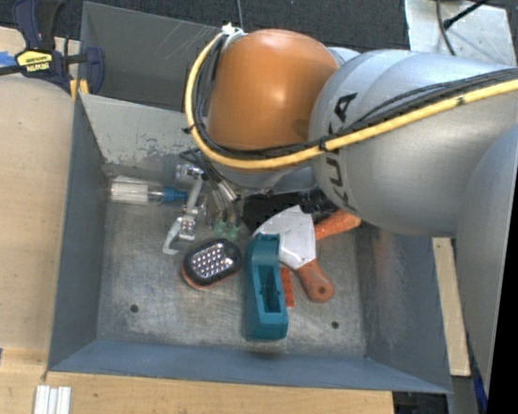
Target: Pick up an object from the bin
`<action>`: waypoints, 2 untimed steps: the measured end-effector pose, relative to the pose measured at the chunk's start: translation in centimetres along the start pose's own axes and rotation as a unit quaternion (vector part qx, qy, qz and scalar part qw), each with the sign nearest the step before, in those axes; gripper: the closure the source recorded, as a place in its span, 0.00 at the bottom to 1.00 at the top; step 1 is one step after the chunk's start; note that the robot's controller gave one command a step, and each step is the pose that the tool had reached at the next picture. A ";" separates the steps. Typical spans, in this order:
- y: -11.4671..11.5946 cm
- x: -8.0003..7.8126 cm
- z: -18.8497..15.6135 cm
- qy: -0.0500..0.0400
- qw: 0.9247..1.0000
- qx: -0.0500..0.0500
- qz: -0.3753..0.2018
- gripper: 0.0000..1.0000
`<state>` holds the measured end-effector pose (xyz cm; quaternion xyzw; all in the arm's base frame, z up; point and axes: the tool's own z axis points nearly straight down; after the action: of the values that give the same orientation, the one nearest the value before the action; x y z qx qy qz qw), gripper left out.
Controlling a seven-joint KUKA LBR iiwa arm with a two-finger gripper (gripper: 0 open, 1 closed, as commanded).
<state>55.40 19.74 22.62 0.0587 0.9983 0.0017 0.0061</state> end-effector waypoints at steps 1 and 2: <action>-1.5 -1.3 5.3 0.003 1.000 0.000 -0.021 0.00; -5.9 -1.1 10.1 0.004 0.996 0.001 -0.092 0.00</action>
Offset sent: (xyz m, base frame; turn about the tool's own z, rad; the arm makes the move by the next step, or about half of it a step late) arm 0.0016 -0.0719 -0.1125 -0.1944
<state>55.96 13.74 12.54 -0.0337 0.9994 0.0004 0.0020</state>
